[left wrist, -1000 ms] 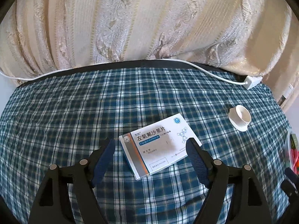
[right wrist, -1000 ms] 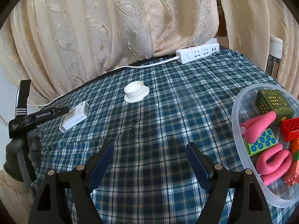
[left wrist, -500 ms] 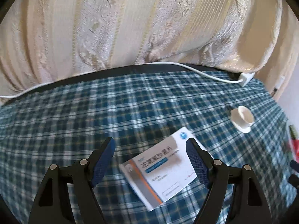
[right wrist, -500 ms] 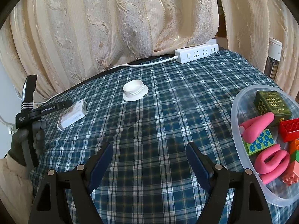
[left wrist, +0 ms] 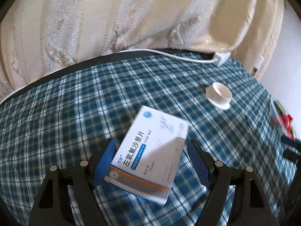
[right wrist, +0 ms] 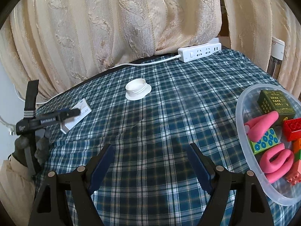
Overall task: Organize objects
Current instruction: 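Grasp the white medicine box with the left gripper and lift it, then grasp the white cup-shaped cap with the right gripper and lift it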
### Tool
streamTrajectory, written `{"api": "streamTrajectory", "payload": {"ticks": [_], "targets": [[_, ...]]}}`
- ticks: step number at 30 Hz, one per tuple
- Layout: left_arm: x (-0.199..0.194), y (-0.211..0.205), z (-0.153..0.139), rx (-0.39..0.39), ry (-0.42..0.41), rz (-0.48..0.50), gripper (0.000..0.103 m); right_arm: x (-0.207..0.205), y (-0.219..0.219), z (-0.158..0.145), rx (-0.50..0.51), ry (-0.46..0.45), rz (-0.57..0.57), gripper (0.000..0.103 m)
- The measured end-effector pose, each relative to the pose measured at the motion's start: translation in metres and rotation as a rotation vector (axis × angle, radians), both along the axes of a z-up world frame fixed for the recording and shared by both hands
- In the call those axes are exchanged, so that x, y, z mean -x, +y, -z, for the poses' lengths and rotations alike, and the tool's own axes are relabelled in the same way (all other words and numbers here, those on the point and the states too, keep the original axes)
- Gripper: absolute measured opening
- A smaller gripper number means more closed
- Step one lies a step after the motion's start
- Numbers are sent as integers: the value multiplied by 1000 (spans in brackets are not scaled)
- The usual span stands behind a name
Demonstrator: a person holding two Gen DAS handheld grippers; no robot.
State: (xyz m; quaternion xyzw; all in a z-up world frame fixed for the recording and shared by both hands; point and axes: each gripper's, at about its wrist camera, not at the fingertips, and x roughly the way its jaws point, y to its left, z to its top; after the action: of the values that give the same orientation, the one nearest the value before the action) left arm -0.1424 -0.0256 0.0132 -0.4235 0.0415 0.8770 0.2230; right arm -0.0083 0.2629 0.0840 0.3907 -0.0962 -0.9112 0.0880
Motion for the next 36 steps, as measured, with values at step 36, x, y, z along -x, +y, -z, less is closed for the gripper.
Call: {"api": "streamTrajectory", "payload": {"ticks": [36], "targets": [[-3, 0, -8, 61, 38, -162, 65, 139, -53, 9, -107, -46, -29, 83]]}}
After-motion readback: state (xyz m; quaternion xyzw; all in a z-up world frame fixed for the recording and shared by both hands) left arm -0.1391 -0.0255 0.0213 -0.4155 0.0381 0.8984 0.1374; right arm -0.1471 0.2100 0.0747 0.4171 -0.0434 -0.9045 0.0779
